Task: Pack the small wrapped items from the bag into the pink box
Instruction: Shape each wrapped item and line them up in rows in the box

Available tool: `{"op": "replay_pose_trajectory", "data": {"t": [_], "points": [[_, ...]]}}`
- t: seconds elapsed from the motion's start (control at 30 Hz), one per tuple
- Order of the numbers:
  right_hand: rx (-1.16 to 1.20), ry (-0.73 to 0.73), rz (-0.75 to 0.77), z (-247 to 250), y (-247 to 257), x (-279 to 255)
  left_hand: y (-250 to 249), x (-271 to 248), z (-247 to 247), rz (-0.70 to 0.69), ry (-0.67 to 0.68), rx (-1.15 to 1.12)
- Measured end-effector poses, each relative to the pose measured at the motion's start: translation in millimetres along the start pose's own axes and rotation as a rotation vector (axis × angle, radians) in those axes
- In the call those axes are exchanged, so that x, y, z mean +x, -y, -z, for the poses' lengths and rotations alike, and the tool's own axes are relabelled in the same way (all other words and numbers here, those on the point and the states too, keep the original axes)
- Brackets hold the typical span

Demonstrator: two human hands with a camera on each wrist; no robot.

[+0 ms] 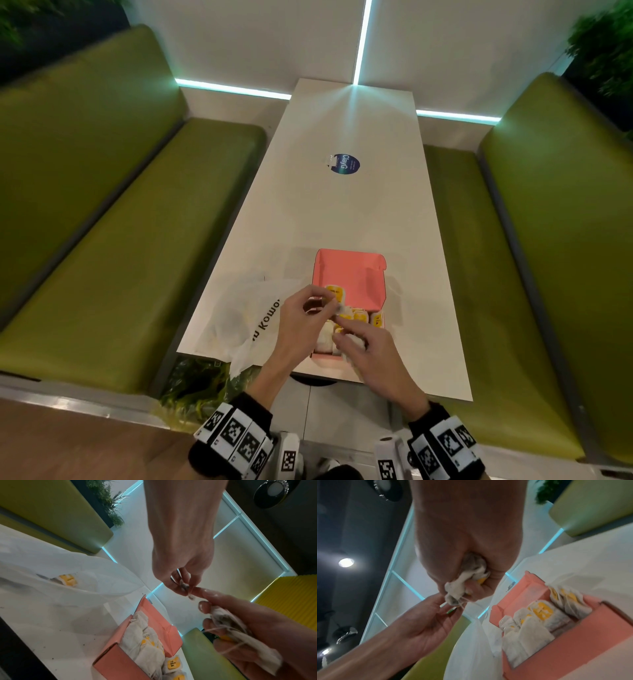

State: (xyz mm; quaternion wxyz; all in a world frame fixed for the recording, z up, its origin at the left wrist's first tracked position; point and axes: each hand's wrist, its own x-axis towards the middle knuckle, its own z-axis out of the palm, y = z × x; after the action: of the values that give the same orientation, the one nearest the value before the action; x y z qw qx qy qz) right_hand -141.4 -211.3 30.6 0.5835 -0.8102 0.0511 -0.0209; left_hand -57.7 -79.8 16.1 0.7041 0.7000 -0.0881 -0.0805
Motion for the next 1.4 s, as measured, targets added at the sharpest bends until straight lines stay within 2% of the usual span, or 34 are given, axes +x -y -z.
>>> {"op": "replay_pose_trajectory", "data": {"t": [0.1, 0.23, 0.4, 0.53, 0.63, 0.8, 1.1, 1.17, 1.3, 1.4], "points": [[-0.056, -0.021, 0.017, 11.3, 4.5, -2.1, 3.1, 1.7, 2.7, -0.033, -0.004, 0.039], [-0.106, -0.157, 0.007, 33.1, 17.5, 17.1, 5.9, -0.8, 2.4, -0.061, 0.121, -0.004], [-0.347, 0.086, -0.053, 46.7, 17.3, 38.8, 11.0, -6.6, -2.4, -0.075, 0.24, -0.034], [-0.352, 0.124, -0.041, 51.8, 18.6, 36.8, 16.4, -5.5, -1.7, -0.002, 0.316, 0.054], [-0.385, 0.157, -0.049, 55.7, 22.8, 36.0, 18.1, -2.9, -4.1, -0.048, 0.372, 0.166], [-0.451, 0.107, 0.025, 66.2, 37.8, 40.0, 19.1, -0.1, -10.7, -0.045, 0.336, 0.14], [-0.523, 0.04, 0.046, 80.2, 27.7, 39.0, 19.6, 4.6, -14.1, -0.028, 0.28, 0.089], [-0.515, 0.092, 0.049, 81.7, 26.5, 36.6, 22.1, 5.5, -14.5, -0.025, 0.293, 0.09], [-0.51, 0.343, 0.015, 75.8, 20.8, 36.5, 24.9, 5.2, -20.5, -0.021, 0.347, 0.113], [-0.513, 0.362, 0.019, 70.0, 11.3, 37.3, 27.3, 2.2, -26.7, 0.012, 0.388, 0.164]]}}
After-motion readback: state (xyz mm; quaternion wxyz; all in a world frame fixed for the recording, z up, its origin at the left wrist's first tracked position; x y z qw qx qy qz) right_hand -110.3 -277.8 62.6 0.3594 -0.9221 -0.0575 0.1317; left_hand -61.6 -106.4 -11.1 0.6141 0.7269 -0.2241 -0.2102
